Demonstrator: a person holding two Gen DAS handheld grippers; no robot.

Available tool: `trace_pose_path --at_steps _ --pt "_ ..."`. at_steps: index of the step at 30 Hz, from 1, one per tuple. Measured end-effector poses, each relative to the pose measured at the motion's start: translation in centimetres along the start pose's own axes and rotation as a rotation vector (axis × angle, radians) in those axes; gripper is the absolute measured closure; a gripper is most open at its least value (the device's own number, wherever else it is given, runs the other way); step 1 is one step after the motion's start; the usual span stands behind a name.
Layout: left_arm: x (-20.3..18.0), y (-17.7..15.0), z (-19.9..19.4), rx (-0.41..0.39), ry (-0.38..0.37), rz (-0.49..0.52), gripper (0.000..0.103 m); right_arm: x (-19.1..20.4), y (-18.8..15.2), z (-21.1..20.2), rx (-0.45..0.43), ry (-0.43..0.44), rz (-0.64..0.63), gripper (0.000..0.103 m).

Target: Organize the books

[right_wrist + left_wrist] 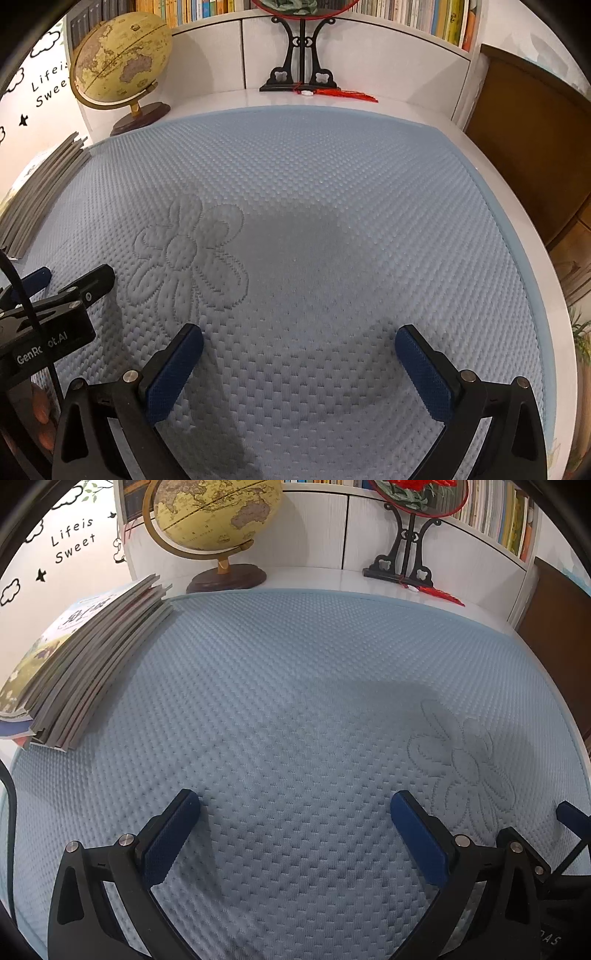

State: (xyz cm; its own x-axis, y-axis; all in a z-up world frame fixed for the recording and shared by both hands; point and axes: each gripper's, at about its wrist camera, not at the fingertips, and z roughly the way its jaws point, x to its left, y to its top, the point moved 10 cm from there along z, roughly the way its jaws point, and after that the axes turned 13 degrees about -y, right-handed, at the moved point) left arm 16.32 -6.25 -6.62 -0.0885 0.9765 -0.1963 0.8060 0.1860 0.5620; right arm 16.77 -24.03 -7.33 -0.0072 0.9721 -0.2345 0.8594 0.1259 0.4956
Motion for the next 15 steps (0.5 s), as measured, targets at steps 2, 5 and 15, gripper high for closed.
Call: trace_pose_path --at_steps 2,5,15 --pt "-0.02 -0.02 0.01 0.0 0.001 0.0 0.0 0.0 0.11 0.08 -0.009 0.004 0.008 0.0" --pt "-0.01 0.02 0.02 0.0 -0.001 0.0 0.0 0.02 0.22 0.11 -0.022 0.008 0.01 0.0" --pt "0.08 -0.01 -0.07 -0.002 -0.004 -0.005 0.0 -0.34 0.11 -0.3 -0.076 0.001 0.052 0.0"
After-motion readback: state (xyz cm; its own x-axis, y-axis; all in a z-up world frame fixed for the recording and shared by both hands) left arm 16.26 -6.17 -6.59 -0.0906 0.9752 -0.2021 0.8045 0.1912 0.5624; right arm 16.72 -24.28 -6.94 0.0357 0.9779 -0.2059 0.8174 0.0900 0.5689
